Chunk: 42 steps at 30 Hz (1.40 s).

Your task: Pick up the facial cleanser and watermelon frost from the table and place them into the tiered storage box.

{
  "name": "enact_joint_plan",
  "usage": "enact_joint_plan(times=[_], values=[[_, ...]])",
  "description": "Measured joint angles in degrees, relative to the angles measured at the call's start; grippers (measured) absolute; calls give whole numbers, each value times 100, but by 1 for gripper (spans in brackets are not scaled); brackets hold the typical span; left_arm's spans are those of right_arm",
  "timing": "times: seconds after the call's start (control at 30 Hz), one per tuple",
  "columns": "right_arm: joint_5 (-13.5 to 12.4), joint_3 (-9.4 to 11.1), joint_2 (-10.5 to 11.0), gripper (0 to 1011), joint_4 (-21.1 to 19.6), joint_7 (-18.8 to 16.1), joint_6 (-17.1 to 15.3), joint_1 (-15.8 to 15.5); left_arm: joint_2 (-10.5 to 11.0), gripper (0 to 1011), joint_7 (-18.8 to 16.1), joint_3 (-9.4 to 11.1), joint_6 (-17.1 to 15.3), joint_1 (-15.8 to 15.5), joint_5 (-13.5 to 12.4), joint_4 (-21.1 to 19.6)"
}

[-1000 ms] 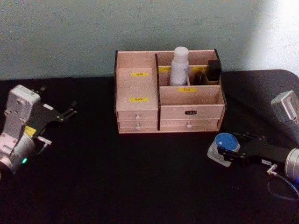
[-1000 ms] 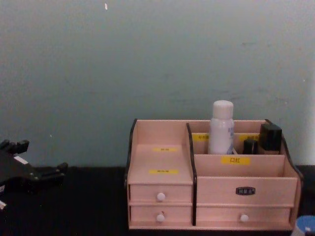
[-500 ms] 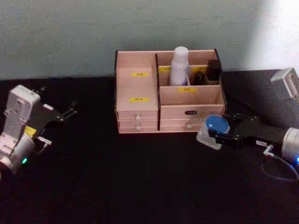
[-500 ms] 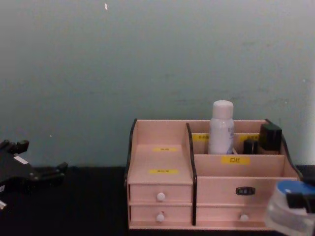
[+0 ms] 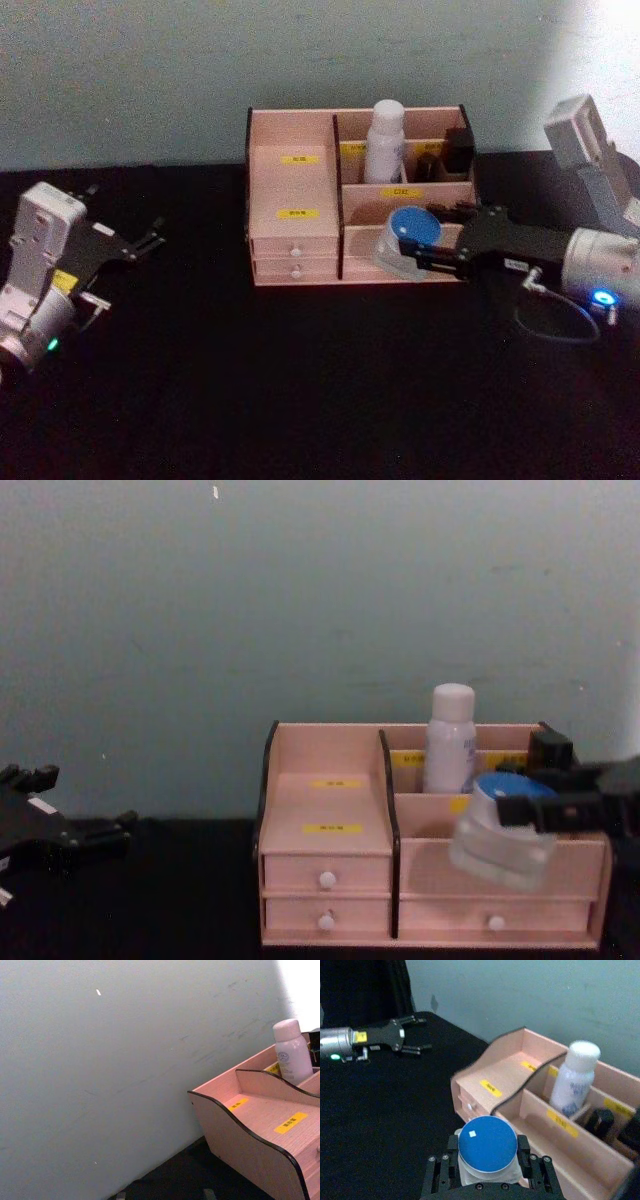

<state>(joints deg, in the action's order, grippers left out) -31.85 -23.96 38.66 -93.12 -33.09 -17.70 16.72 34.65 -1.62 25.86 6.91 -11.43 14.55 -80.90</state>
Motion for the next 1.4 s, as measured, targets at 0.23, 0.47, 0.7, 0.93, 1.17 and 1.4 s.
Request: enact_joint_plan(times=[0.23, 0.47, 0.7, 0.93, 1.17, 1.4], values=[[29, -275, -201, 707, 218, -65, 62, 433, 0, 1001, 0, 0, 0, 0, 0, 0], [140, -579, -420, 707, 538, -122, 143, 853, 0, 1001, 0, 0, 0, 0, 0, 0], [229, -814, -700, 707, 952, -180, 244, 1237, 0, 1001, 0, 0, 0, 0, 0, 0], [293, -1007, -1010, 707, 1424, -268, 364, 1607, 0, 1001, 0, 0, 0, 0, 0, 0], [364, -1135, -1245, 707, 1836, -304, 444, 1840, 0, 1001, 0, 0, 0, 0, 0, 0], [469, -1250, -1480, 707, 2256, -333, 518, 2050, 0, 1001, 0, 0, 0, 0, 0, 0]])
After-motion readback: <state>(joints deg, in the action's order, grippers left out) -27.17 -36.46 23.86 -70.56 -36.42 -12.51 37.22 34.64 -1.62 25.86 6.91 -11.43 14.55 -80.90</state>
